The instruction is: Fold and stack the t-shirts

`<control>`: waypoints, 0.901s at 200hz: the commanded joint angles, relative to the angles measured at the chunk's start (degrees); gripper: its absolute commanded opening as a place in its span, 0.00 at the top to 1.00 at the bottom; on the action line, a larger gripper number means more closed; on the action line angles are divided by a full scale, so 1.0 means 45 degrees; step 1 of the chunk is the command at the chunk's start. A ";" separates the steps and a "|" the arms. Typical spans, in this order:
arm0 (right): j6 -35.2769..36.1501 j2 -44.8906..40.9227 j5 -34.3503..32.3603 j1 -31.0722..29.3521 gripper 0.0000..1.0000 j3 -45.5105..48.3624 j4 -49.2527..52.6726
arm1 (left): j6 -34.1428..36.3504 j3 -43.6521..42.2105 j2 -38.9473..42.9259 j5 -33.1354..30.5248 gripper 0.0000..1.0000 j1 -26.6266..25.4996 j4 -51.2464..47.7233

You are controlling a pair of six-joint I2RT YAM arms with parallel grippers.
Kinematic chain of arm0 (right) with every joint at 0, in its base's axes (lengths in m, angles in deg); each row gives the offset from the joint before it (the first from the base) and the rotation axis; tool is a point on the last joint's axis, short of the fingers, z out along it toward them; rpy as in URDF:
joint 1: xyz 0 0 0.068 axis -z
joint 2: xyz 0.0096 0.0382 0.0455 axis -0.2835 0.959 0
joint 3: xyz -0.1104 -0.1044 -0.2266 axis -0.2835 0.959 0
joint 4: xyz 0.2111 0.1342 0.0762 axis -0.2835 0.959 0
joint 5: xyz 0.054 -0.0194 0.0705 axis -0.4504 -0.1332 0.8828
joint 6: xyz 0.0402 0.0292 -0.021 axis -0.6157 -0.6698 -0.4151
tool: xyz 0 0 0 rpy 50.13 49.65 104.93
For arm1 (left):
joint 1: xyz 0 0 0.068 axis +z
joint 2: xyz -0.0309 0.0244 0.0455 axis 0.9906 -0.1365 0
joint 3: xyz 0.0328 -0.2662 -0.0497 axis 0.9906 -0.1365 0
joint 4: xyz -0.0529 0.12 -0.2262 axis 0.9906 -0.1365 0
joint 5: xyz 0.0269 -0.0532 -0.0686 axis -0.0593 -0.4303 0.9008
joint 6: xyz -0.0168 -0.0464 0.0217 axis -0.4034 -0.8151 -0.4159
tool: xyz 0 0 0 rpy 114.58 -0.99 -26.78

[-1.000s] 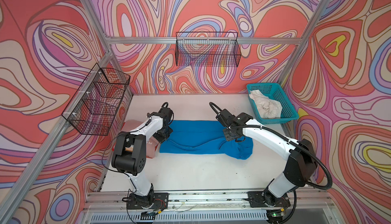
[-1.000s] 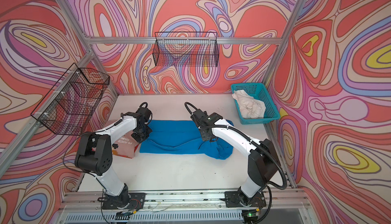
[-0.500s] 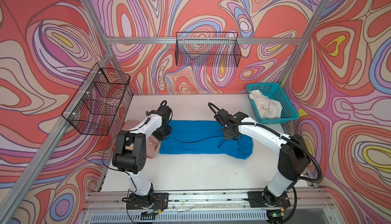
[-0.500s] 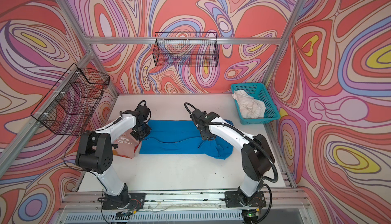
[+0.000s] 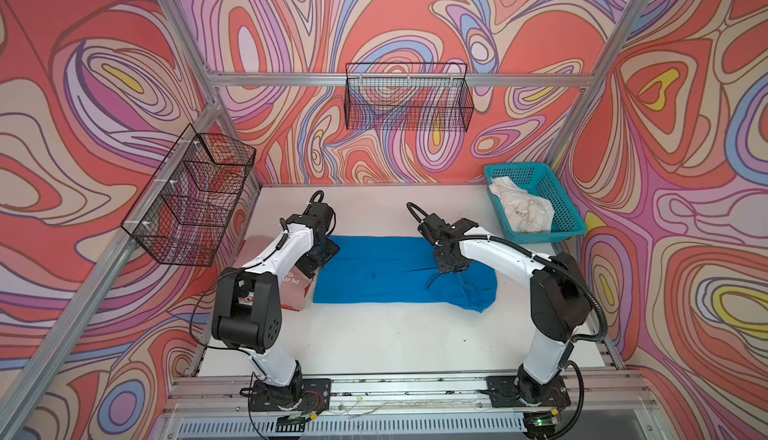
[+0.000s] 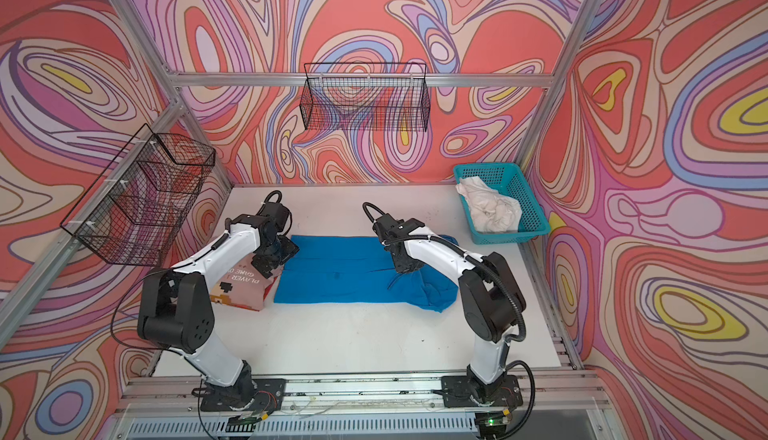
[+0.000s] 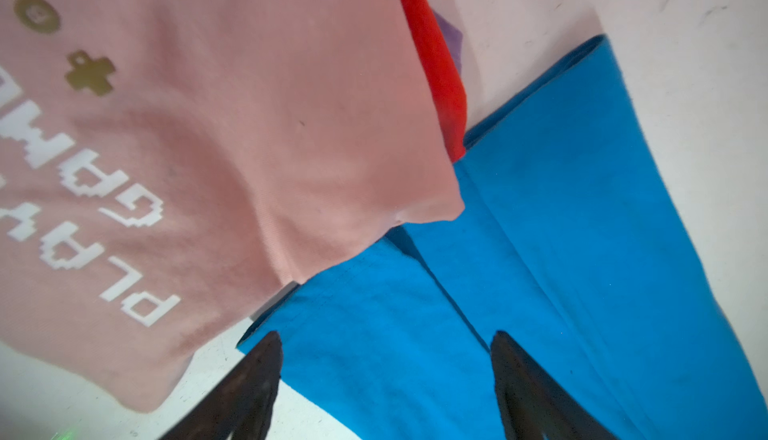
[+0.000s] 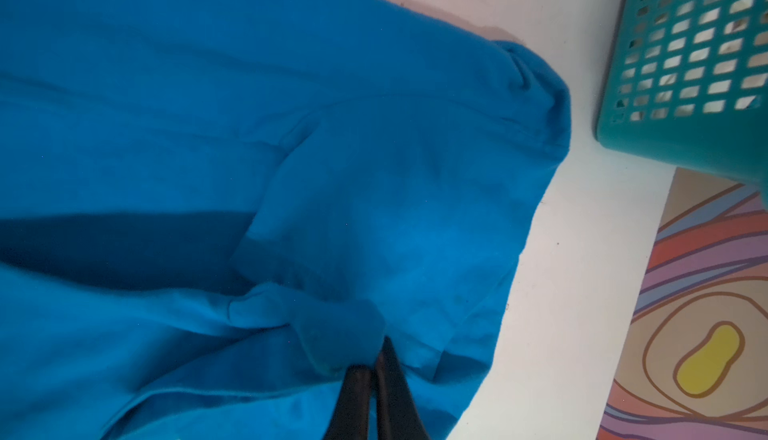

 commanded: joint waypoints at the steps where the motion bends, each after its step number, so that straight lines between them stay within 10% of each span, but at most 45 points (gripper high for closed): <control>1: 0.0115 0.0379 -0.0059 0.0218 1.00 -0.0170 -0.0271 | 0.0194 -0.0452 0.0561 0.0069 0.18 0.0039 -0.0284; 69: -0.0287 0.1110 -0.0163 0.0701 1.00 0.0320 -0.0567 | 0.0355 -0.1898 0.0937 0.0481 0.18 -0.0049 0.0357; 117: -0.0953 -0.1360 0.1005 0.0714 0.40 0.1159 -0.0899 | 0.0476 -0.2275 0.1096 0.0610 0.17 -0.0049 0.0554; 180: -0.1786 -0.3663 0.1772 -0.1561 0.42 0.2708 -0.1091 | 0.1626 -0.1642 0.1202 0.0599 0.05 0.0102 0.0218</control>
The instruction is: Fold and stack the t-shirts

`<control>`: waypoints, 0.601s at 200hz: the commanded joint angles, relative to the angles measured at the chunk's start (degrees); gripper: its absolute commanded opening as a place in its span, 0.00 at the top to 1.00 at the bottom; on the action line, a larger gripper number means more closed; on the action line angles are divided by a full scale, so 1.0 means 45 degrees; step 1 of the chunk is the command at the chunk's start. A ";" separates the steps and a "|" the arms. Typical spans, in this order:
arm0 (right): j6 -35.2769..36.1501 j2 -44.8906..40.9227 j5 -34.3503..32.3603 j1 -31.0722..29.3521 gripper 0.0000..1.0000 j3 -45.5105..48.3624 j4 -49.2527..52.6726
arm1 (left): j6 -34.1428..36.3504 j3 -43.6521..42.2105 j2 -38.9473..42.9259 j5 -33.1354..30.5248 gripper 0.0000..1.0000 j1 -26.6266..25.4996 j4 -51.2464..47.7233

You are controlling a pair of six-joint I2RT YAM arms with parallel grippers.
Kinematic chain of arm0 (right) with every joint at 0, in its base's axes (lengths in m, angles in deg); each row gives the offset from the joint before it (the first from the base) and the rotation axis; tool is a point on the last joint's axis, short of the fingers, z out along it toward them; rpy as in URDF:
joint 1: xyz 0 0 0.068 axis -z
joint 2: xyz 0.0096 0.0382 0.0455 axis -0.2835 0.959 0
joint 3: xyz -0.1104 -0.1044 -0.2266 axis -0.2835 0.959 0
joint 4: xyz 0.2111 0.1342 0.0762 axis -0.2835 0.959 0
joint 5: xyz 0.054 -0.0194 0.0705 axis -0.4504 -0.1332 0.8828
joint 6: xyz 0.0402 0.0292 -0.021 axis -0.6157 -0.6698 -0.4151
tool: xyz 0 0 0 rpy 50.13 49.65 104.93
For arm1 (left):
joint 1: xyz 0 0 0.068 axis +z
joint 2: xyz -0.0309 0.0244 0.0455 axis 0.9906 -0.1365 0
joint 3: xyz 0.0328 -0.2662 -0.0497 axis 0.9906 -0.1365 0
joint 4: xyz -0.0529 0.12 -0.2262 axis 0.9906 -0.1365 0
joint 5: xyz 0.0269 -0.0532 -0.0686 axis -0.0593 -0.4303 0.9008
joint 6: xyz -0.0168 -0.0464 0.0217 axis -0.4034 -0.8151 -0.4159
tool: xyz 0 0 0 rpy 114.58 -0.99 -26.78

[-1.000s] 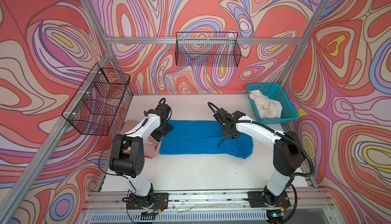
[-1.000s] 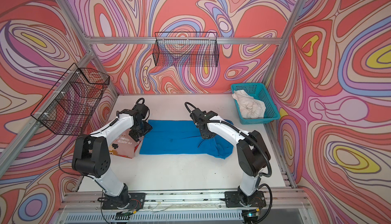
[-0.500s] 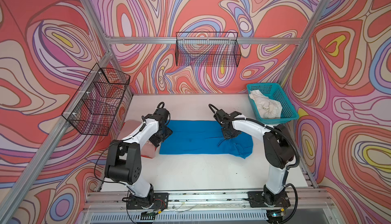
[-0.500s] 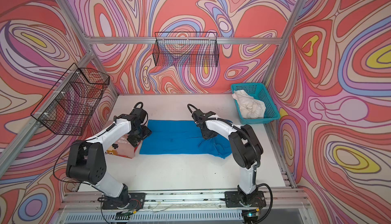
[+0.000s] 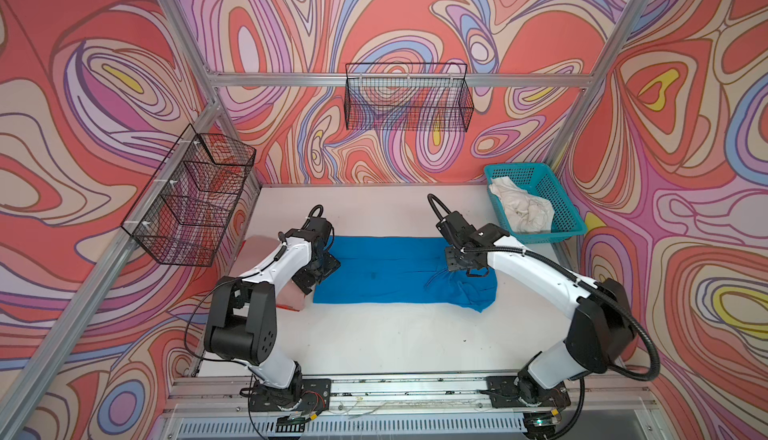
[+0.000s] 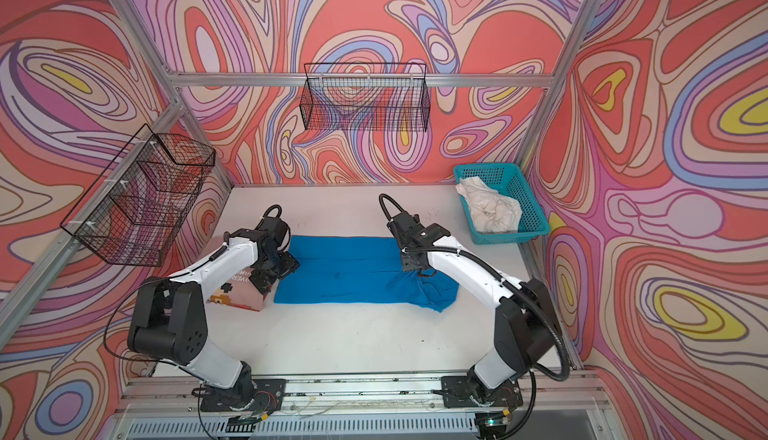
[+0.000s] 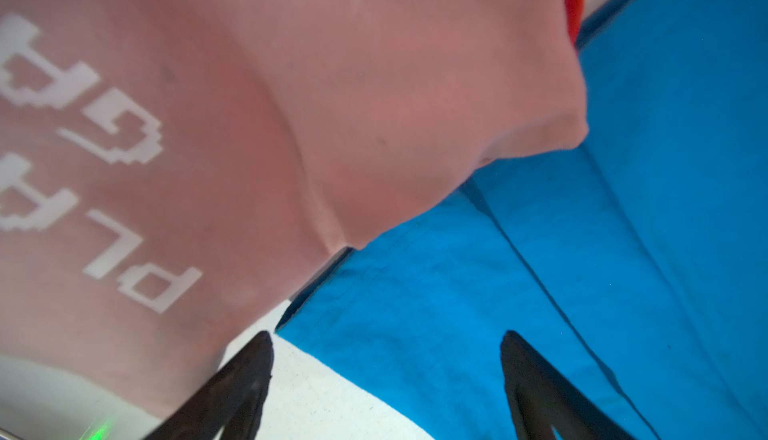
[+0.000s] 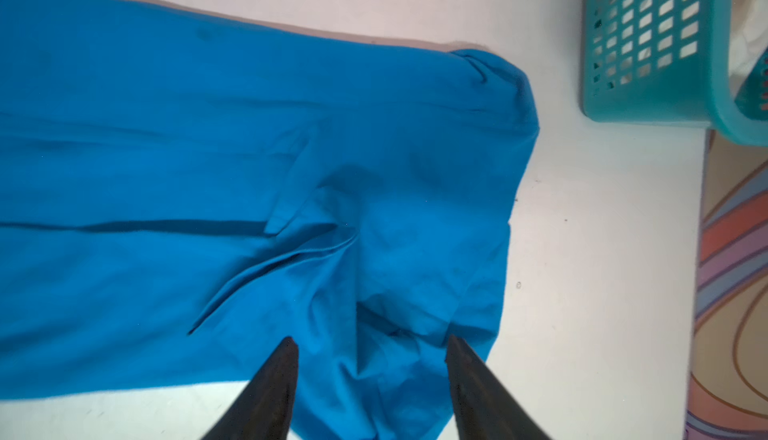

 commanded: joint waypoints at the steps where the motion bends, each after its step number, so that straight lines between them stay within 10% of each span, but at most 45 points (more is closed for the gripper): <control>1: -0.0680 0.0082 0.0739 -0.1282 0.43 0.0886 -0.0198 | 0.0753 0.0547 0.0367 -0.0016 0.04 0.0105 -0.0336; 120: -0.4618 0.4062 0.1190 -0.2598 0.56 -0.0014 -0.1642 | 0.3826 -0.0033 0.2527 -0.0517 0.00 0.1628 -0.0566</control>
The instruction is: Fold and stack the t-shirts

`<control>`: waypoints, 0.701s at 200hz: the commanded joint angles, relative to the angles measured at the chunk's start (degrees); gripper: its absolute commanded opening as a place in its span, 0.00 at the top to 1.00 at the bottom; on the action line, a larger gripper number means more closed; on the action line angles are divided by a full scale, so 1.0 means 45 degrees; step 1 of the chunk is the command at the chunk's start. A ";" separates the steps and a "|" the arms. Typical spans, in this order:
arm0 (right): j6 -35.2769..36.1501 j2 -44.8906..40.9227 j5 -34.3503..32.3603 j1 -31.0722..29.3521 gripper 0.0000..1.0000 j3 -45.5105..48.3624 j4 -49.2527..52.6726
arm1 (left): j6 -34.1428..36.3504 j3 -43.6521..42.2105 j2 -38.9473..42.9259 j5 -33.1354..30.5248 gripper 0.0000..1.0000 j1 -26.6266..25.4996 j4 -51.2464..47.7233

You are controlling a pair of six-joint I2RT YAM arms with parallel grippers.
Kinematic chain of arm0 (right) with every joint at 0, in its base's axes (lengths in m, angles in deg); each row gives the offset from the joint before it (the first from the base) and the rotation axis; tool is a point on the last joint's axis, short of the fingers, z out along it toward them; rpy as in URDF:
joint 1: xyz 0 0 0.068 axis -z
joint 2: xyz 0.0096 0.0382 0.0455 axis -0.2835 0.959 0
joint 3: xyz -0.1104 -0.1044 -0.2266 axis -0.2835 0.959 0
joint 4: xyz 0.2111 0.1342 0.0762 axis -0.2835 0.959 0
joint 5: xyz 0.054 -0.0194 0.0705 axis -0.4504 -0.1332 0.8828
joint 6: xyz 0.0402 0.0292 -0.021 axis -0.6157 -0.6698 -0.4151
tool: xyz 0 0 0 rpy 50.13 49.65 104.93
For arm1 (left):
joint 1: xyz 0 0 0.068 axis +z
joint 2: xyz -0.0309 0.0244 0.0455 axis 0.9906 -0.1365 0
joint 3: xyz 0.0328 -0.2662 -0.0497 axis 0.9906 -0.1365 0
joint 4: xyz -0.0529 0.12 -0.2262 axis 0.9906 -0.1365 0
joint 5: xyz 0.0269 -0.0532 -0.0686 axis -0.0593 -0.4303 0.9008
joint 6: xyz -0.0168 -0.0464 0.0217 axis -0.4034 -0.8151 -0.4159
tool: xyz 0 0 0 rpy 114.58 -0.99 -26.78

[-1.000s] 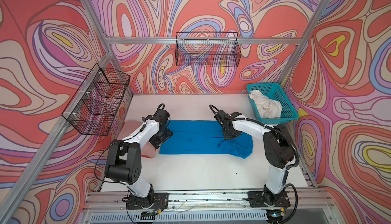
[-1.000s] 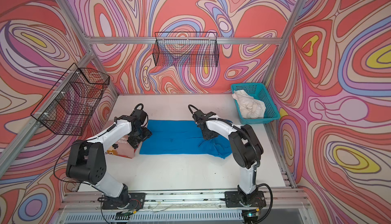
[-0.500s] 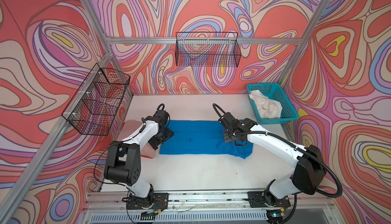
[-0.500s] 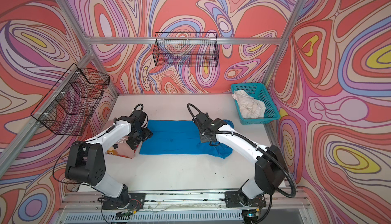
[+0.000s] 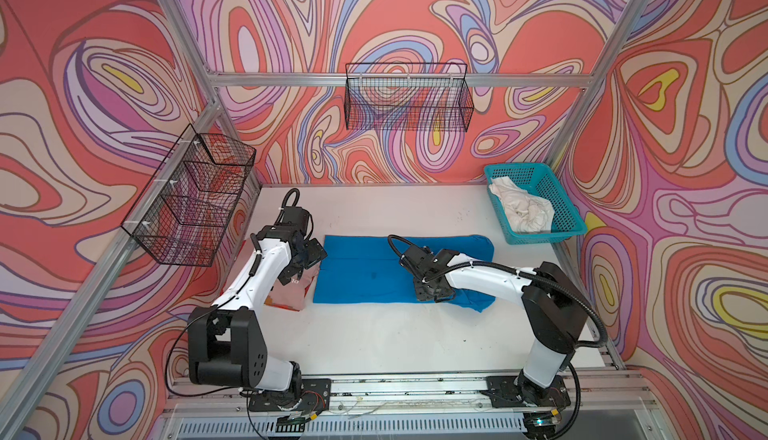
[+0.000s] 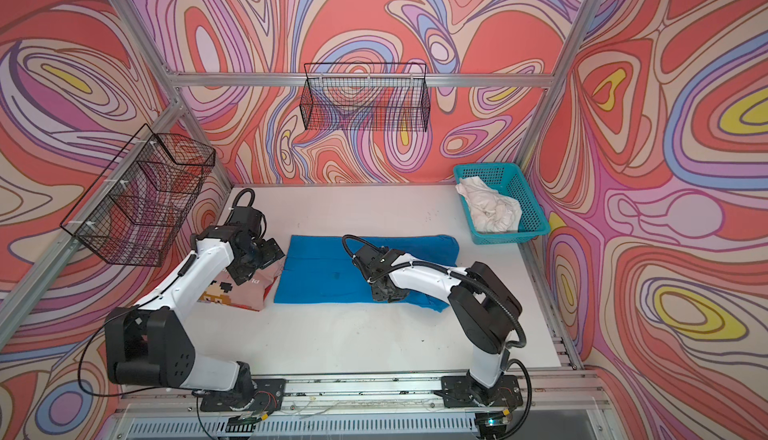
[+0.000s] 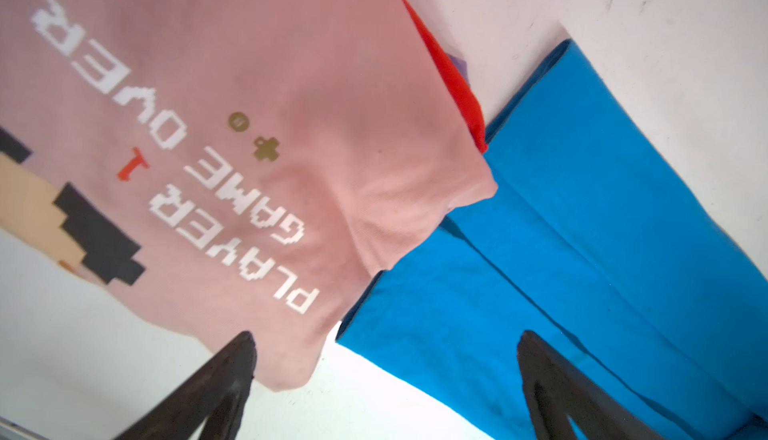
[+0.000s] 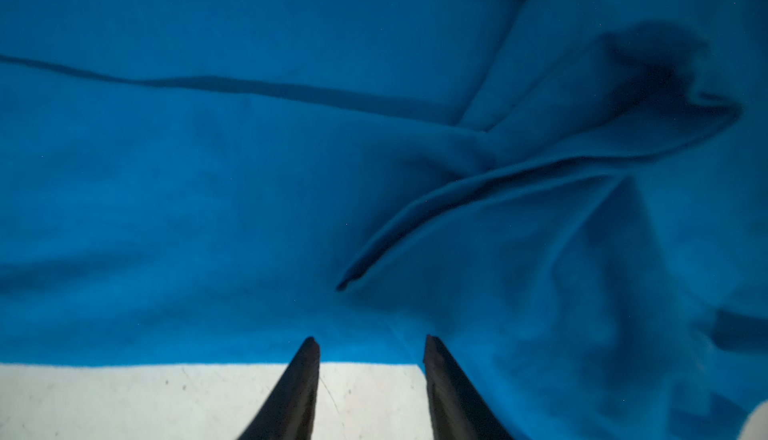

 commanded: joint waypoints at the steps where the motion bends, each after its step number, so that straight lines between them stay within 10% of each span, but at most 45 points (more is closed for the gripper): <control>1: -0.1348 0.0592 -0.0243 -0.0060 0.56 -0.0565 -0.0059 | 0.0507 -0.0421 0.0222 -0.0185 0.00 0.0065 -0.0037; 140: -0.1486 0.1117 -0.2204 0.0142 1.00 -0.1369 0.1588 | 0.0695 -0.0266 0.0068 0.0296 0.00 0.0108 -0.0117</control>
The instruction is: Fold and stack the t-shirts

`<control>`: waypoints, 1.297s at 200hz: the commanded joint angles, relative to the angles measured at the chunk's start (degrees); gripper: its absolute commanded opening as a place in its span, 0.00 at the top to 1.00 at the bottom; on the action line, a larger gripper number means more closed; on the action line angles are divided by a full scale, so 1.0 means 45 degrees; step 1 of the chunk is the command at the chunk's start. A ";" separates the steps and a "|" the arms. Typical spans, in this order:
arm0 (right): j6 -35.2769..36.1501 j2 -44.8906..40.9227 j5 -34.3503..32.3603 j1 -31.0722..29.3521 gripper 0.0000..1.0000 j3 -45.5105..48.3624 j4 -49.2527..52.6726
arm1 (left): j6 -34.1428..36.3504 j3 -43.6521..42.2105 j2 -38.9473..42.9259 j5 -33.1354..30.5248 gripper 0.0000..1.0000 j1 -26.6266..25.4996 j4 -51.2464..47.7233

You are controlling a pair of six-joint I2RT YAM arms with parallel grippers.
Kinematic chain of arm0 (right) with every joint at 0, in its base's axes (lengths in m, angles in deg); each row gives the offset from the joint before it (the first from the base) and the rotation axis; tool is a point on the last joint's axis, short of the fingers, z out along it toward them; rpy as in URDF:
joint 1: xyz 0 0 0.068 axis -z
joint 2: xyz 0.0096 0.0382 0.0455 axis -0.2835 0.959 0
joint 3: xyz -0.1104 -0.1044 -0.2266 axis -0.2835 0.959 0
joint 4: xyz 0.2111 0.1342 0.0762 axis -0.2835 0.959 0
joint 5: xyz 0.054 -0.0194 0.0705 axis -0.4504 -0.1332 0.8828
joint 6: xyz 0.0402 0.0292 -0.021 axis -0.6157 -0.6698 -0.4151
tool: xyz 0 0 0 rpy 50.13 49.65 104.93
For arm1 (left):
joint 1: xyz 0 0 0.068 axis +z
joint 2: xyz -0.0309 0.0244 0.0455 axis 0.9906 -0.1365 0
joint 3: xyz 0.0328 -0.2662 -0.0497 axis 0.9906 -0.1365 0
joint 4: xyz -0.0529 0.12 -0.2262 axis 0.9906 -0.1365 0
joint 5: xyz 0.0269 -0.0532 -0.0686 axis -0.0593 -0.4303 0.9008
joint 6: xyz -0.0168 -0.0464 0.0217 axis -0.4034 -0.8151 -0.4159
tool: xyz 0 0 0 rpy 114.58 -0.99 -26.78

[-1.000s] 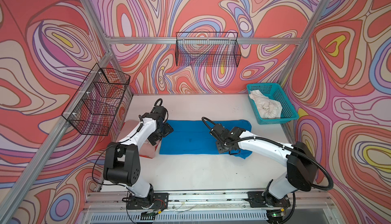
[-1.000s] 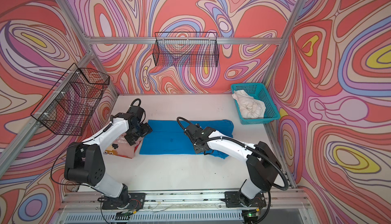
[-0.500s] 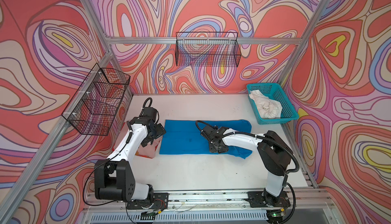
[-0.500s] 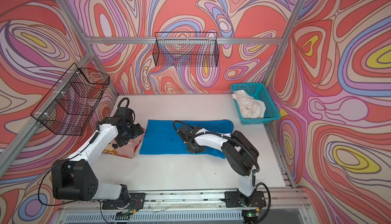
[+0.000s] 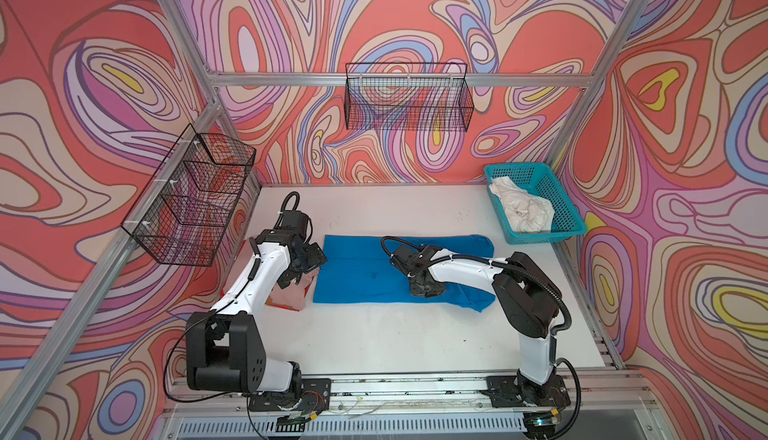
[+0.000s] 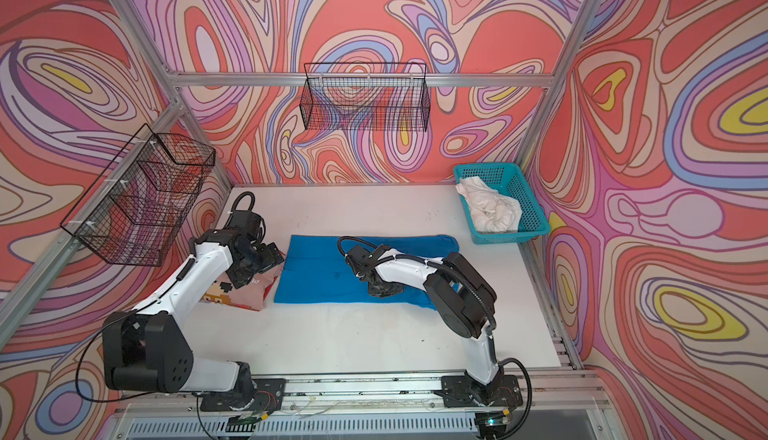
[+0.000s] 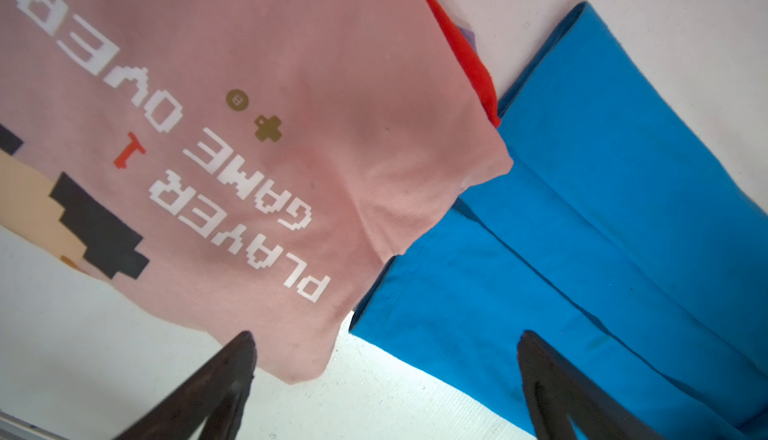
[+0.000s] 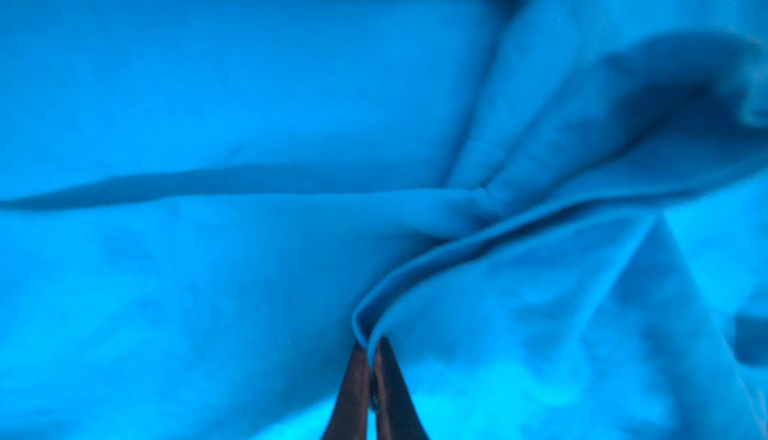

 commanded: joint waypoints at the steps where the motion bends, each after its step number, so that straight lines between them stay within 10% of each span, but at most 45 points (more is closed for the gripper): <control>1: -0.0217 -0.0785 -0.0814 0.0055 1.00 0.0018 0.0813 | 0.0165 -0.0069 0.0063 0.0048 0.00 0.0073 -0.0118; 122: 0.2052 -0.6446 -0.0743 0.2672 1.00 0.2016 0.2557 | 0.0161 -0.0125 0.0083 0.0285 0.00 0.0072 -0.0122; 259: 0.3885 -0.5796 -0.1196 0.5176 1.00 0.0472 0.2731 | 0.0357 -0.0237 -0.0657 0.1611 0.00 -0.0251 0.0110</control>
